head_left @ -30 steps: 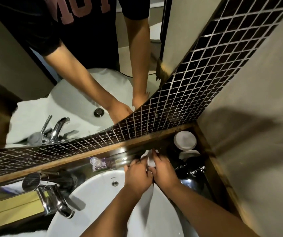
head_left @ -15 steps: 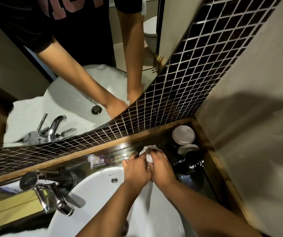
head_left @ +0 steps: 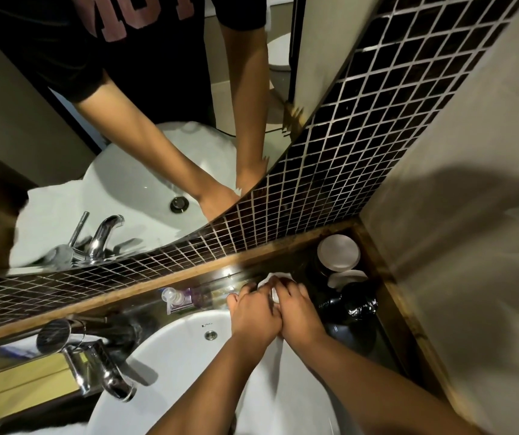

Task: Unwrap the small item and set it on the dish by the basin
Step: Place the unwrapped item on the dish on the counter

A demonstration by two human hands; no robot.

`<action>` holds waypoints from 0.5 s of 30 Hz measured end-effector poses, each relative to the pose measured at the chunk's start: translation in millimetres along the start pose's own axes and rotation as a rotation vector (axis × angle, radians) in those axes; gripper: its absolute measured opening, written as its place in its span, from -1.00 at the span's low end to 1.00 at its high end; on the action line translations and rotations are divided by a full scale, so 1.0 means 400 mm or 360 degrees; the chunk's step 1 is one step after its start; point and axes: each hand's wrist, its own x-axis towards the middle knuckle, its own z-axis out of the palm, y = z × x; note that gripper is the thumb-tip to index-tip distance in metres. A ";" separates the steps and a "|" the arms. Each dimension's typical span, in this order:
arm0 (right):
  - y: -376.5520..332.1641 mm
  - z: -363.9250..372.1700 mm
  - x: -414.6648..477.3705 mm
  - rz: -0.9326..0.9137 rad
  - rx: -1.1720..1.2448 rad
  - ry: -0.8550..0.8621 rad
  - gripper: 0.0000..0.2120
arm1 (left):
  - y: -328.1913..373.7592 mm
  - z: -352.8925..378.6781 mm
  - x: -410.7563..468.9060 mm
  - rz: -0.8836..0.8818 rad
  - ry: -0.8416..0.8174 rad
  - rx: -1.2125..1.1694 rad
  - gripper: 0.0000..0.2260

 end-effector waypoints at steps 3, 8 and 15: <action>-0.003 0.005 0.000 0.0014 0.0022 0.0007 -0.39 | 0.000 0.001 -0.002 0.0015 -0.0006 0.0014 -0.49; -0.003 0.003 -0.010 0.0210 0.0459 0.0083 -0.32 | -0.006 -0.004 -0.011 0.0091 -0.0040 0.0084 -0.48; -0.003 -0.027 -0.033 0.0328 0.0695 0.0020 -0.30 | -0.014 -0.017 -0.028 0.0090 -0.0144 0.0001 -0.49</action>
